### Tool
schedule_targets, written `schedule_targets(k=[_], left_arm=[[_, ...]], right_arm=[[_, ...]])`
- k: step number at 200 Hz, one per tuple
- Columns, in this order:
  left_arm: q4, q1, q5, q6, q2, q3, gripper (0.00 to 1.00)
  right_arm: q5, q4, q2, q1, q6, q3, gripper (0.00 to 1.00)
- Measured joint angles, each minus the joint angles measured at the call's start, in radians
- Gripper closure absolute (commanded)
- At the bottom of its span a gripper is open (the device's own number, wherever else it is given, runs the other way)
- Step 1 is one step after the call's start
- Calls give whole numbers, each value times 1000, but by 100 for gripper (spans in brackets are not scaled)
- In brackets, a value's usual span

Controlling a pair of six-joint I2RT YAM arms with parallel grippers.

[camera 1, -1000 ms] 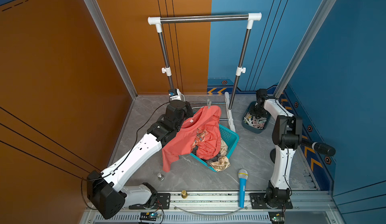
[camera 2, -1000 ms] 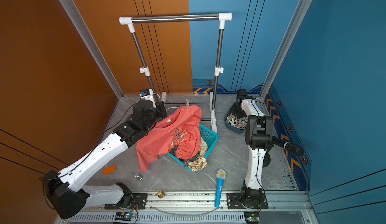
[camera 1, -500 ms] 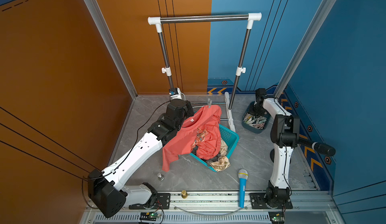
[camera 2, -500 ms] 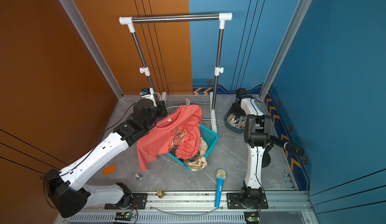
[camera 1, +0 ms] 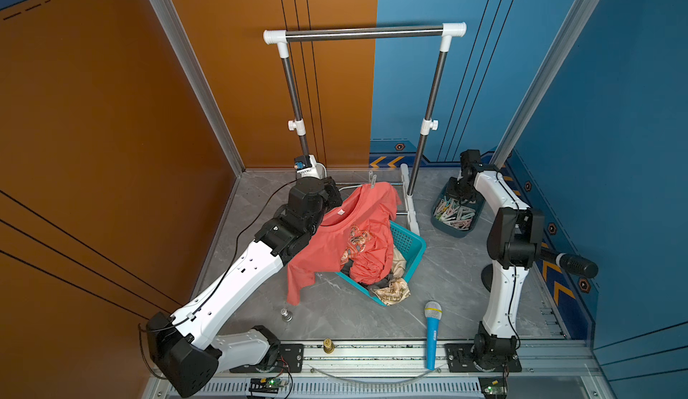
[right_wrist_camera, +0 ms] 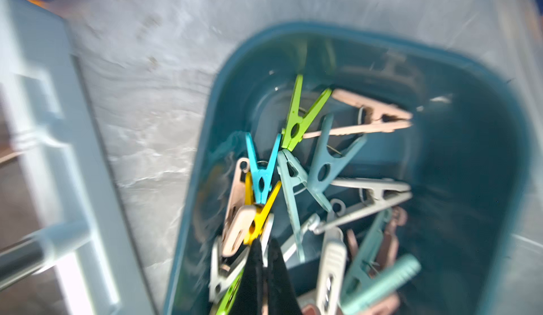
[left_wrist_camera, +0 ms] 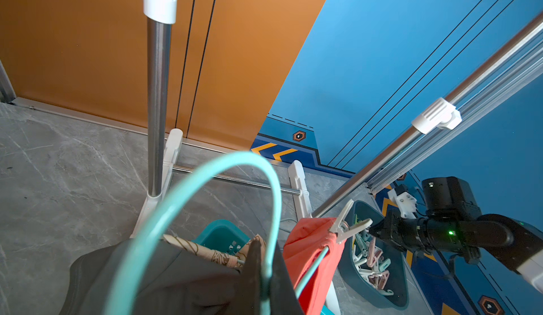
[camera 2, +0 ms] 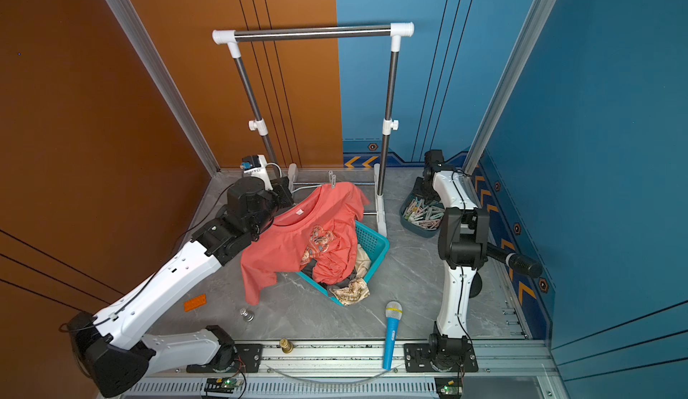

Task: Use clothespins to secure the t-shirt on both sides of the hanger
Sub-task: Pick up the clothespin from the storage box, then place the clothespin at the center of the board.

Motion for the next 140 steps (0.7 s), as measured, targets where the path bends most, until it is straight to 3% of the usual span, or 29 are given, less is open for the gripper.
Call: schedule_targets(k=[51, 107, 140], left_arm=[[-2, 12, 1, -3, -11, -9, 96], [-3, 16, 8, -4, -31, -26, 96], [-2, 19, 9, -4, -31, -27, 96]], right_arm=[[56, 4, -208, 2, -8, -122, 100], [79, 11, -501, 53, -7, -530, 100], [66, 27, -595, 117, 11, -750, 100]])
